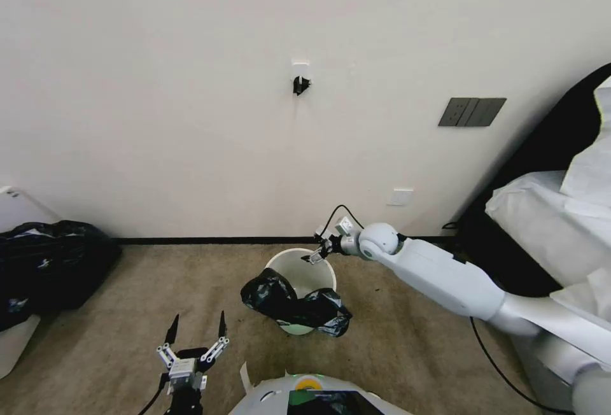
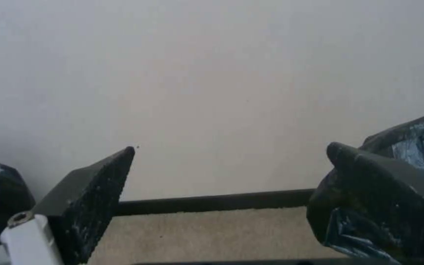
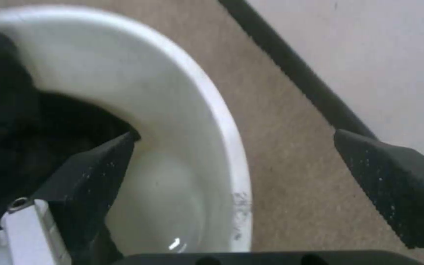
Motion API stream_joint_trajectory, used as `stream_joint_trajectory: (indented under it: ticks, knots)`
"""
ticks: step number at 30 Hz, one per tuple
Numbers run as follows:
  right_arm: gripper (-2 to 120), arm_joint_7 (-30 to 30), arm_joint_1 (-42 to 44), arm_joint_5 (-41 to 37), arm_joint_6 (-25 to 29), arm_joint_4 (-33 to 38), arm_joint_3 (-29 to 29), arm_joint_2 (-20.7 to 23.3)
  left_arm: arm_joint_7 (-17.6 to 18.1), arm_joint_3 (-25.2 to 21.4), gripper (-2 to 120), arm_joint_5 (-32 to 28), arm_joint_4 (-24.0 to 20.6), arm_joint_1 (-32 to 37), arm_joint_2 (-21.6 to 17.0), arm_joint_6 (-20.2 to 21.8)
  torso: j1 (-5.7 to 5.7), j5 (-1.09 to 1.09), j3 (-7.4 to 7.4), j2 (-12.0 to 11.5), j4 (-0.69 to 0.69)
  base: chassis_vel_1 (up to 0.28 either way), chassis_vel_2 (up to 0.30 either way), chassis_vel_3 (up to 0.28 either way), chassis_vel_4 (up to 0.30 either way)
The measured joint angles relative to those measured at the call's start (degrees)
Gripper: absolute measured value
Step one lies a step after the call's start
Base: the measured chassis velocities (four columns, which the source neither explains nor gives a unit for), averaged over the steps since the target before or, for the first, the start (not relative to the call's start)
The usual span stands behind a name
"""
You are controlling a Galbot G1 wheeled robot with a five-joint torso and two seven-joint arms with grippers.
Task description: Place a trash bag onto the trash bin.
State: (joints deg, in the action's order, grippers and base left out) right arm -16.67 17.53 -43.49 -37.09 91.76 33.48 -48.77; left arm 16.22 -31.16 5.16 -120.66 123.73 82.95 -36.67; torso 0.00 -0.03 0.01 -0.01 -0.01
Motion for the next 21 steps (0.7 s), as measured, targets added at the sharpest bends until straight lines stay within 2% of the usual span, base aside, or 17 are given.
stream_joint_trajectory:
  ticks: [8, 13, 15, 16, 20, 21]
  knots:
    - [97, -1.29, -2.05, 1.64, -0.75, -5.12, 3.2, -2.25, 0.21, 0.21, 100, -0.13, 0.56, -0.02, 0.32, -0.36, 0.0, 0.03, 0.0, 0.0, 0.01, 0.0, 0.0, 0.0, 0.0]
    - [83, -1.29, -2.53, 1.58, -1.06, -6.96, 3.86, -2.89, 0.23, 0.39, 100, -0.15, 0.56, 0.01, 0.54, -0.38, 0.0, 0.03, 0.0, 0.0, 0.01, 0.0, 0.0, 0.0, 0.0]
    - [71, -1.27, -2.65, 0.73, -1.32, -7.3, 3.95, -2.9, 0.23, 0.55, 100, -0.14, 0.53, 0.02, 0.62, -0.38, 0.0, 0.02, -0.01, 0.0, 0.01, 0.0, 0.0, 0.0, 0.0]
    - [71, -1.27, -2.65, 0.73, -1.32, -7.3, 3.95, -2.9, 0.23, 0.55, 100, -0.14, 0.53, 0.02, 0.62, -0.38, 0.0, 0.02, -0.01, 0.0, 0.01, 0.0, 0.0, 0.0, 0.0]
    - [55, -1.09, -2.49, -0.6, -1.83, -7.15, 3.86, -2.78, 0.23, 0.6, 100, -0.12, 0.53, 0.01, 0.63, -0.37, 0.0, 0.02, -0.01, 0.0, 0.01, 0.0, 0.0, 0.0, 0.0]
    - [55, -1.09, -2.49, -0.6, -1.83, -7.15, 3.86, -2.78, 0.23, 0.6, 100, -0.12, 0.53, 0.01, 0.63, -0.37, 0.0, 0.02, -0.01, 0.0, 0.01, 0.0, 0.0, 0.0, 0.0]
